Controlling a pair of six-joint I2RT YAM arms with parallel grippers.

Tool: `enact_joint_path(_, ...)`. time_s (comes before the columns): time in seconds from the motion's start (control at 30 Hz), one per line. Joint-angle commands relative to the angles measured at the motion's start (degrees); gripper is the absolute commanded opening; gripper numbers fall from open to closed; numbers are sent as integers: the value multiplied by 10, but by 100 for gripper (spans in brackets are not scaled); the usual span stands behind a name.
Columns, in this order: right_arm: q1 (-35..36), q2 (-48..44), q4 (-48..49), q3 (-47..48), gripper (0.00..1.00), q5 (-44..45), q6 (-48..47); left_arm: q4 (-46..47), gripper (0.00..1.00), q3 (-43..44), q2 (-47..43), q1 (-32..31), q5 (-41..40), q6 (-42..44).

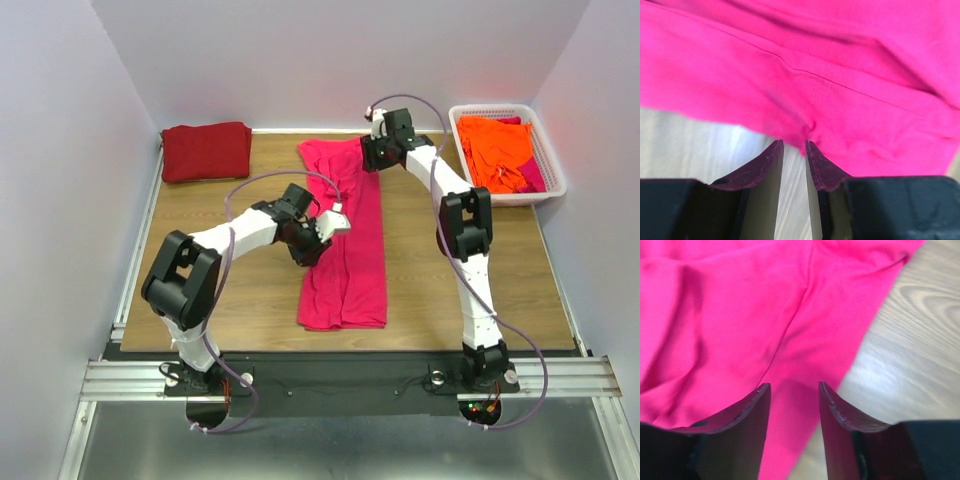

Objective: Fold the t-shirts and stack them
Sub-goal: Fold the tshirt

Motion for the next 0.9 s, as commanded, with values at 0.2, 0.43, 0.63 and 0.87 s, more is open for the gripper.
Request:
enact_joint_path(0.2, -5, -174, 21, -126, 44, -87, 32, 64, 37, 143, -3, 89, 57, -138)
enact_joint_path(0.43, -5, -112, 22, -94, 30, -91, 71, 115, 36, 293, 144, 131, 38, -257)
enact_joint_path(0.63, -5, -48, 24, -37, 26, -90, 88, 166, 31, 352, 225, 134, 26, -321)
enact_joint_path(0.87, -5, 0, 31, -17, 25, -70, 84, 190, 28, 387, 298, 141, 8, -359)
